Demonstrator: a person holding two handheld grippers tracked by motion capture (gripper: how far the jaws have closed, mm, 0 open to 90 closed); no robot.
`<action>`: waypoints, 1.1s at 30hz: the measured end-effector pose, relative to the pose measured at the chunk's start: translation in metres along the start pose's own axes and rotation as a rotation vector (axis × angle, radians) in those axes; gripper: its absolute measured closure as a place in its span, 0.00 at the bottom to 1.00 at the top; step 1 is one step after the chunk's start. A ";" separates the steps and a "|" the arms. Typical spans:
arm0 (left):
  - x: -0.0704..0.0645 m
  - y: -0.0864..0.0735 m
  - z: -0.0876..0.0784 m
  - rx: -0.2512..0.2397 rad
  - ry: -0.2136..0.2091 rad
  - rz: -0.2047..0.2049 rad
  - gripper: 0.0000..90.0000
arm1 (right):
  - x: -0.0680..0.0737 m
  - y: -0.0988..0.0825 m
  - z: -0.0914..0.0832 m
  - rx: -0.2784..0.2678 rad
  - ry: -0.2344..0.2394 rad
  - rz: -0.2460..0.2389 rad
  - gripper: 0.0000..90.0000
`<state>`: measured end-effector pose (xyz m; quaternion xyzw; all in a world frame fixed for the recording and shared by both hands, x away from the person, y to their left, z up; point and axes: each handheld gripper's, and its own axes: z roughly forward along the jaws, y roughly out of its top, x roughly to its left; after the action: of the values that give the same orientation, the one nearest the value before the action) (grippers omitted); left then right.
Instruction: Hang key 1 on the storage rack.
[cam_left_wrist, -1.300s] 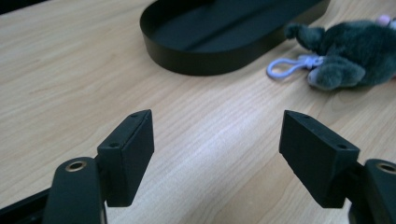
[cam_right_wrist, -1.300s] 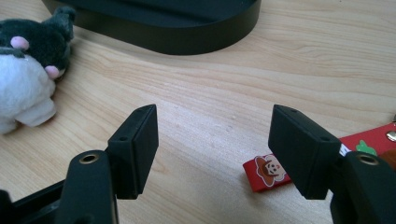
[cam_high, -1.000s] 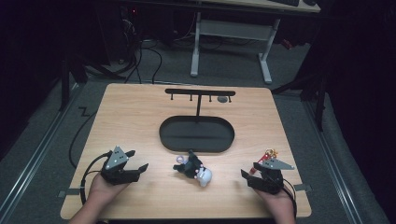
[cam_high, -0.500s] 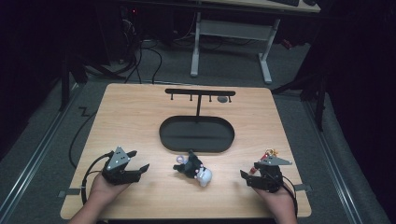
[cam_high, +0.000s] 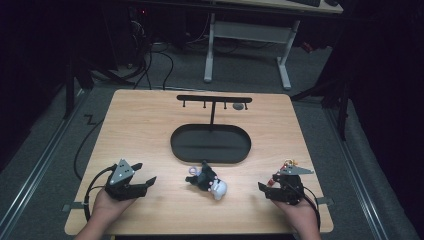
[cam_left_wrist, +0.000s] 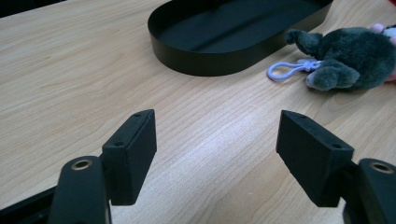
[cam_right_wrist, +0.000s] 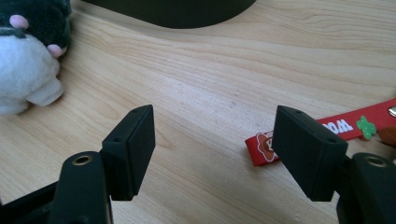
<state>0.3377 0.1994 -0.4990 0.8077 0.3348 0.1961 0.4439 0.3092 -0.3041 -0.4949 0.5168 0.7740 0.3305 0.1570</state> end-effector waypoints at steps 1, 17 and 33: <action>0.000 0.000 0.000 0.000 0.000 0.000 0.33 | 0.000 0.000 0.000 0.000 0.000 0.000 0.34; -0.006 -0.016 -0.029 0.013 0.046 -0.056 0.34 | -0.003 0.009 -0.003 0.107 0.035 -0.055 0.35; -0.024 -0.011 -0.010 0.015 0.027 -0.011 0.33 | -0.026 0.010 -0.024 0.214 0.015 -0.037 0.36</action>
<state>0.3107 0.1922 -0.5039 0.8066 0.3465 0.2020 0.4342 0.3130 -0.3339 -0.4730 0.5138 0.8153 0.2471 0.1012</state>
